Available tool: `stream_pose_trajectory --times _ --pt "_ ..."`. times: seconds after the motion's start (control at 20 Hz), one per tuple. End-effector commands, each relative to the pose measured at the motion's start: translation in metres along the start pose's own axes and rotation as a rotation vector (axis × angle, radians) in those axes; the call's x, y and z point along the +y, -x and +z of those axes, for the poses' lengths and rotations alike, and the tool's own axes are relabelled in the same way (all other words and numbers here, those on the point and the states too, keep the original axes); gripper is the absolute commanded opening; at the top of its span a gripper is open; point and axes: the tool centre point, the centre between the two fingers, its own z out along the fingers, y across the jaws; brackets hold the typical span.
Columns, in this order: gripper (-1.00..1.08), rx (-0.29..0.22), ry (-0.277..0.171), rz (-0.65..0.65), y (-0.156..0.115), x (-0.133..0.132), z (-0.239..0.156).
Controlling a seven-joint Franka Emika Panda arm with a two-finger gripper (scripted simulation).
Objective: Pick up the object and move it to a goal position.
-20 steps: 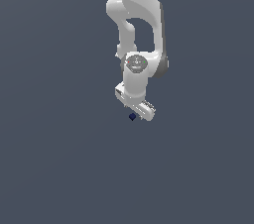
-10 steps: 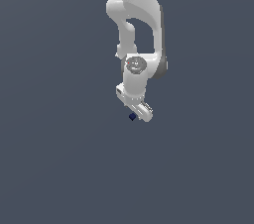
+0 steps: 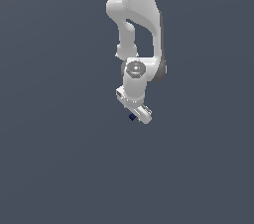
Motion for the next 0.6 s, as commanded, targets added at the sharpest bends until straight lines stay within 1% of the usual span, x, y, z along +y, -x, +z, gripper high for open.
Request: stream_pose_trajectory --times 0.0,0.2,0.4,0.45,0.55 --pt "1.0 0.0 0.001 0.001 0.0 0.001 0.013" --pt "1.0 0.0 0.001 0.003 0.0 0.001 0.027" --pt "1.0 0.0 0.001 0.003 0.0 0.0 0.032" --pt "-1.0 0.0 0.001 0.003 0.0 0.0 0.032" --pt "-1.0 0.0 0.001 0.003 0.0 0.0 0.032"
